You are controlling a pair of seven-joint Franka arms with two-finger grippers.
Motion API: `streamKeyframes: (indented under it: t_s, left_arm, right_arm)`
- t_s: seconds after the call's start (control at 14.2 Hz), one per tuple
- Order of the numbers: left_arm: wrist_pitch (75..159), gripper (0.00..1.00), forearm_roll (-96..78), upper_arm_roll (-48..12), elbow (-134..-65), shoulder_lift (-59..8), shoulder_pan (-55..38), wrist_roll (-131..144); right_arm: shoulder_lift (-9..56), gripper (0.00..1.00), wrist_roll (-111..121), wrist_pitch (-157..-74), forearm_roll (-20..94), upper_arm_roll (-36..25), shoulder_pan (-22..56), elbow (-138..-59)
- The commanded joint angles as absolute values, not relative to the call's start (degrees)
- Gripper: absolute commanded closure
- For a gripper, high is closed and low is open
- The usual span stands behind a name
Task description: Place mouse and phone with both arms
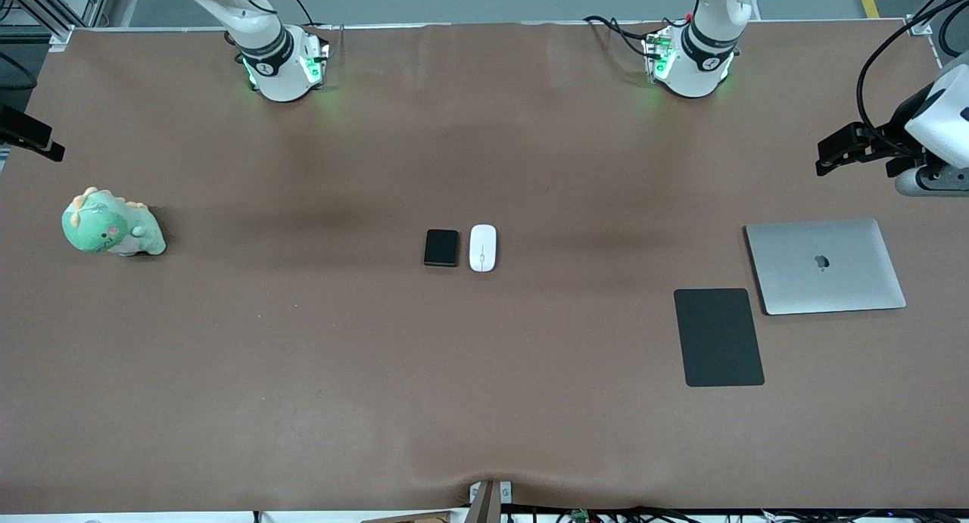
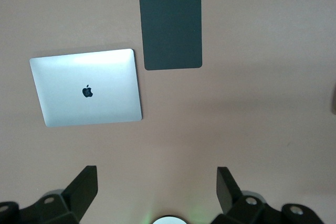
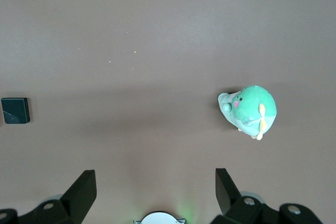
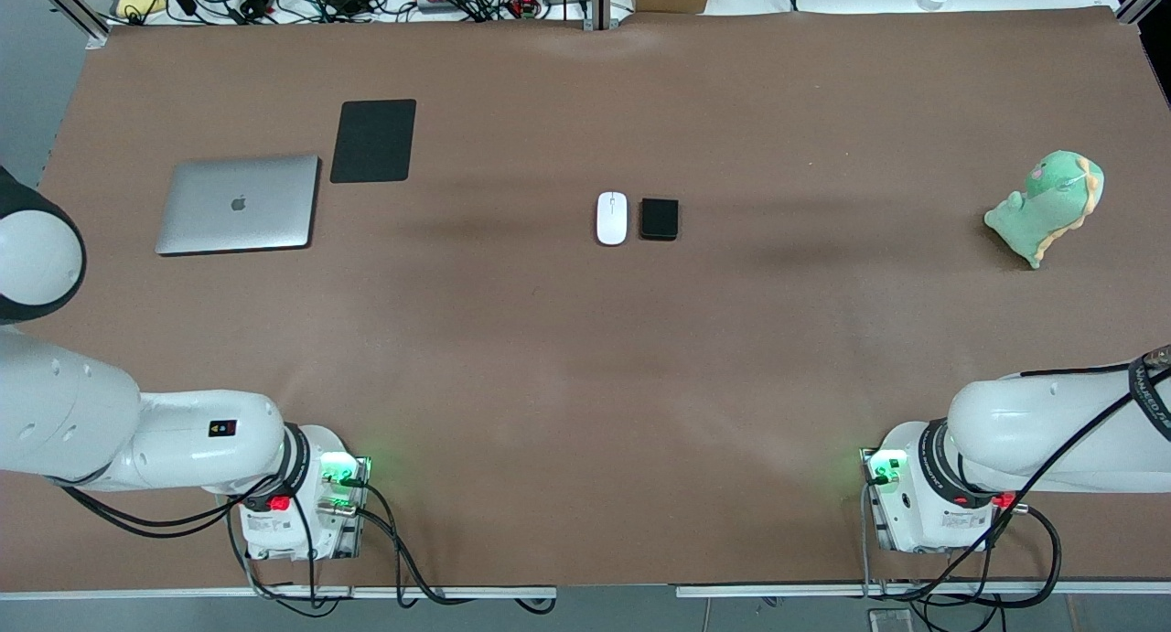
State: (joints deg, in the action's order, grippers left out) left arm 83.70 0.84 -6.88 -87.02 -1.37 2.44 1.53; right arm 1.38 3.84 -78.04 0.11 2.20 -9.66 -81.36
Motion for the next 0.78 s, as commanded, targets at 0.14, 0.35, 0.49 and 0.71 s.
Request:
streamKeyframes:
  t_s: [0.14, 0.35, 0.49, 0.71]
  left_arm:
    - [82.6, 0.00, 1.0, -7.1, -87.8, -0.9, 2.3, 1.7]
    - [82.7, 0.00, 0.9, -7.0, -87.5, -1.1, 2.5, 1.3]
    - [82.8, 0.00, 0.8, -7.0, -87.4, -1.2, 2.3, 1.4]
    - [83.3, 0.00, -2.7, -7.1, -87.4, -3.1, 1.8, 1.9]
  right_arm:
    - [1.4, 0.00, 3.1, -77.5, -0.4, 3.0, -10.7, -80.9]
    - [1.4, 0.00, 3.1, -77.6, -0.4, 3.0, -10.7, -80.9]
    - [1.4, 0.00, 3.1, -77.5, -0.4, 3.0, -10.7, -80.9]
    - [1.4, 0.00, 3.1, -77.5, -0.4, 3.0, -10.7, -80.9]
